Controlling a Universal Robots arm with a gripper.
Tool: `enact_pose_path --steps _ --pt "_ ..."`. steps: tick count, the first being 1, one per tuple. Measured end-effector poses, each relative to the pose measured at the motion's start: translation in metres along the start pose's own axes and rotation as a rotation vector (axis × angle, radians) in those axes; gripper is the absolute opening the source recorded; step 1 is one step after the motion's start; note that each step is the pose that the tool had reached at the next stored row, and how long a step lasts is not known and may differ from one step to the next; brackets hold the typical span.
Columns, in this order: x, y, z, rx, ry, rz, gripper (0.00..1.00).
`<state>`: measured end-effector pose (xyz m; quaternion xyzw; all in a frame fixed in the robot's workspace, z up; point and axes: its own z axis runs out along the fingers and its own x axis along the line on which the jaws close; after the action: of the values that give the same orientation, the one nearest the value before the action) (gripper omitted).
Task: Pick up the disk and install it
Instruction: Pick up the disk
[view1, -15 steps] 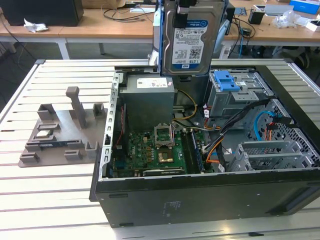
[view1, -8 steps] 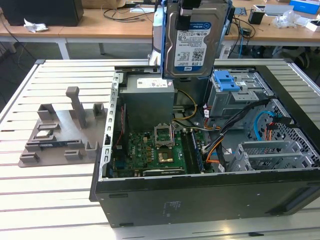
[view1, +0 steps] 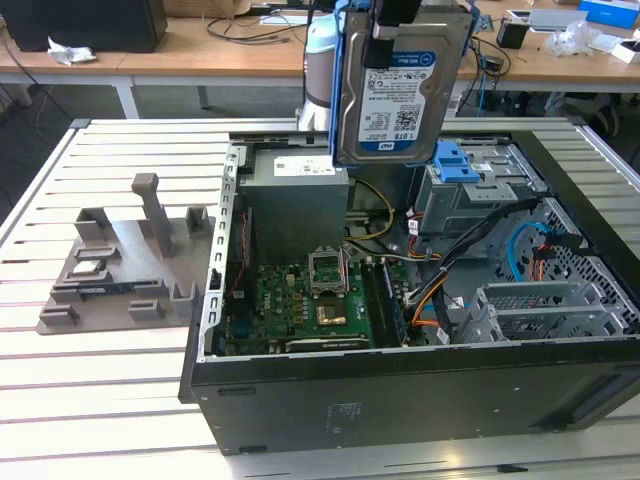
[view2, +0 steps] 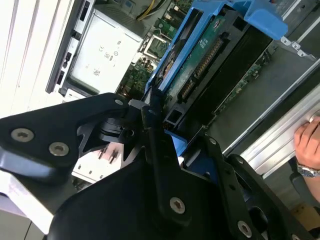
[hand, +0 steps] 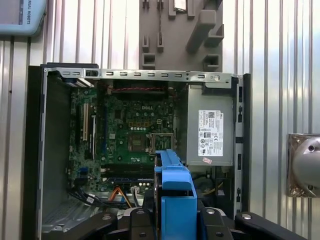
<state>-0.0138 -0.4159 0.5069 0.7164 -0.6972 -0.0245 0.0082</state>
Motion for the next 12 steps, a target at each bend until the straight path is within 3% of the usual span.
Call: enact_pose_path --steps 12 --pt "0.0162 -0.0080 -0.0007 0.0000 0.0000 0.000 0.37"
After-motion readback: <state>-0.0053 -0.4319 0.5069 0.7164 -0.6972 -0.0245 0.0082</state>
